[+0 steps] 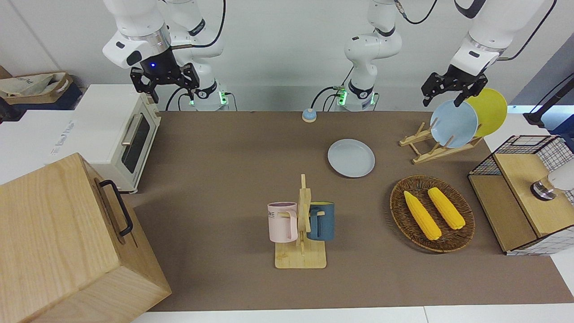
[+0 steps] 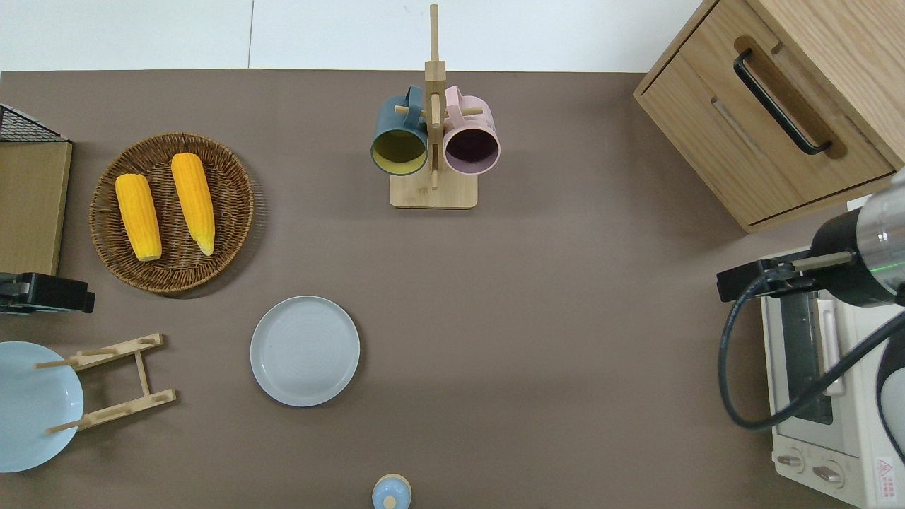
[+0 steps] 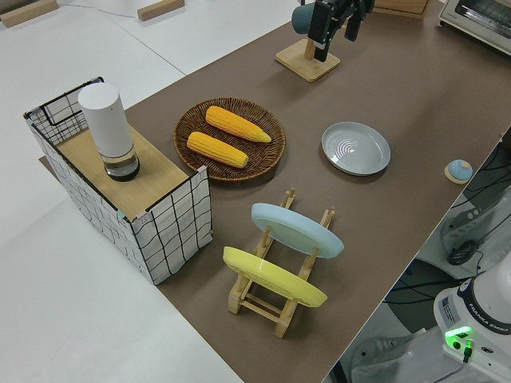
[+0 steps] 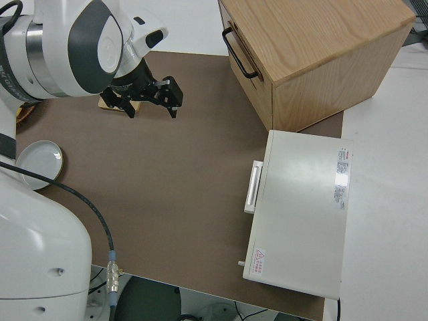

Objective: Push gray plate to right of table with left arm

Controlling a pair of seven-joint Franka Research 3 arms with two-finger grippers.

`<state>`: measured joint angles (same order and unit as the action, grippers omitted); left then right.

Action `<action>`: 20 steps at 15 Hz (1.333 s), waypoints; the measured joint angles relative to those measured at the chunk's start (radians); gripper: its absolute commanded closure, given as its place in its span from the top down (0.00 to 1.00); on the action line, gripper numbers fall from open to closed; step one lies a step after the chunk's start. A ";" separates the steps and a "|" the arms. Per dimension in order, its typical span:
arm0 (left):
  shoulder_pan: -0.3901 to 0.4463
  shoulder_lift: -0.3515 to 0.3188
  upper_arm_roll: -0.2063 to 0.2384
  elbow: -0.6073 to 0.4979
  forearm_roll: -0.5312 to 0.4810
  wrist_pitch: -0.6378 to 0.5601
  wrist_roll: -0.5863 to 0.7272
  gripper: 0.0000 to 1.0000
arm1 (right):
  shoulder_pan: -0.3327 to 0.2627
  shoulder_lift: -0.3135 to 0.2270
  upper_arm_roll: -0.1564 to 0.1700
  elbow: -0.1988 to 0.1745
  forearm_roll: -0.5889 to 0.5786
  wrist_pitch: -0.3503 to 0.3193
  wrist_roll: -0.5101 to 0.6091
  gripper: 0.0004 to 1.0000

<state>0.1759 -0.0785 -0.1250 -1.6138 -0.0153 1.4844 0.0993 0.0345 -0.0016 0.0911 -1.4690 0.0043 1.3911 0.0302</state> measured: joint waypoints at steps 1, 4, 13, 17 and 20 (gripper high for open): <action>0.000 0.000 0.000 0.000 0.000 -0.003 -0.001 0.99 | 0.000 0.000 0.000 0.000 0.000 0.000 0.000 0.98; 0.000 0.000 -0.006 0.003 0.000 -0.003 -0.001 0.99 | 0.000 0.000 0.000 0.000 0.000 0.000 0.000 0.98; -0.001 0.000 -0.013 0.006 0.000 -0.003 -0.001 0.99 | 0.000 0.000 0.000 0.000 0.000 0.000 0.000 0.98; -0.001 0.000 -0.013 0.006 -0.002 -0.017 -0.002 0.99 | 0.000 0.000 0.000 0.000 0.000 0.000 0.000 0.98; -0.001 0.000 -0.013 0.005 -0.023 -0.028 -0.003 0.99 | 0.000 0.000 0.000 0.000 0.000 0.000 0.000 0.98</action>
<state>0.1747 -0.0782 -0.1378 -1.6088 -0.0385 1.4563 0.0966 0.0345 -0.0016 0.0911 -1.4690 0.0043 1.3911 0.0302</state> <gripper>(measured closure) 0.004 0.013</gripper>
